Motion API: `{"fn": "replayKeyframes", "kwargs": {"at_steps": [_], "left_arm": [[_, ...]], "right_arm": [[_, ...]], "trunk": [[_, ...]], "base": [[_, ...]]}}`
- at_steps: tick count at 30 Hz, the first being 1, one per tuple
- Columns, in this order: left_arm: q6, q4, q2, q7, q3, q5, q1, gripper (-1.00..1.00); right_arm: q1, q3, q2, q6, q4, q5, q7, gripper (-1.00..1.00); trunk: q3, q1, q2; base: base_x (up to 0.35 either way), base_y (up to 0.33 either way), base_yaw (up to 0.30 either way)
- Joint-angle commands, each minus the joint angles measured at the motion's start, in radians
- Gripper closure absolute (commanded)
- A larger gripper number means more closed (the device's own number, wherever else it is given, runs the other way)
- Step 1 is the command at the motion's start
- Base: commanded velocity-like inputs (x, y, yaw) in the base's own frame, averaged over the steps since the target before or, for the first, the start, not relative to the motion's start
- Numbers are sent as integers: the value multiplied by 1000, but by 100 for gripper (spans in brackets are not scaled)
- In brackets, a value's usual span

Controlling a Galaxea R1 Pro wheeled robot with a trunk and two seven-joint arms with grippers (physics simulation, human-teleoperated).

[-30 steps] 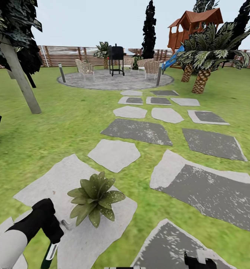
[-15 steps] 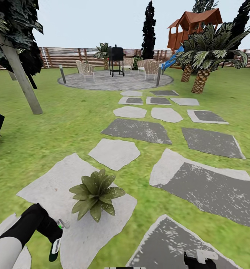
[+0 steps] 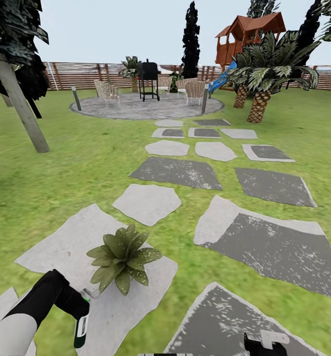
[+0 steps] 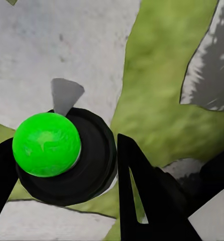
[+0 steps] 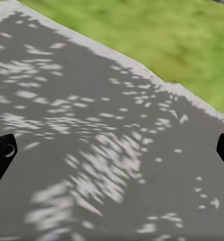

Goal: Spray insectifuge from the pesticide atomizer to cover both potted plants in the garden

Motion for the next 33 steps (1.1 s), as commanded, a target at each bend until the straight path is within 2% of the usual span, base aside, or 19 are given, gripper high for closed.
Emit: {"fn": "replayKeyframes", "kwargs": {"at_steps": [1,8,12,14,16,18,25,27,29,33], "left_arm": [[8,-1,-1,-8,5,-9,0,100],[10,6,0,-6,9,-12,0,100],[10,12,1,-5,9,-12,0,100],[11,13,0,21,9,-11,0,100],[11,14,0,62,10,-4,0,100],[12,14,0,75,11,0,0,100],[12,15,-4,81,9,7,1,100],[12,15,-7,80,9,7,1,100],[12,15,-24,81,10,5,1,100],[12,17,-32,82,10,5,1,100]], "right_arm": [[0,-6,-1,-3,2,11,-4,-100],[0,-6,-5,-3,1,11,-4,-100],[-1,-5,0,-3,1,11,-4,-100],[-1,-5,2,-3,0,11,-4,-100],[-1,-5,2,-3,0,11,-4,-100],[-1,-5,3,-3,0,11,-4,-100],[-1,-5,3,-3,0,11,-4,-100],[-1,-5,3,-3,0,11,-4,-100],[-1,-5,3,-3,0,11,-4,-100],[-1,-5,3,-3,0,11,-5,-100]], "trunk": [[-1,0,0],[-1,0,0],[-1,0,0],[-1,0,0],[-1,0,0],[-1,0,0],[-1,0,0],[-1,0,0],[-1,0,0],[-1,0,0]], "base": [[0,0,-6],[0,-9,-1],[0,-209,0],[0,-264,27],[0,-271,178],[0,-272,245],[73,-283,223],[233,-242,35],[278,-192,8],[184,-95,6]]}}
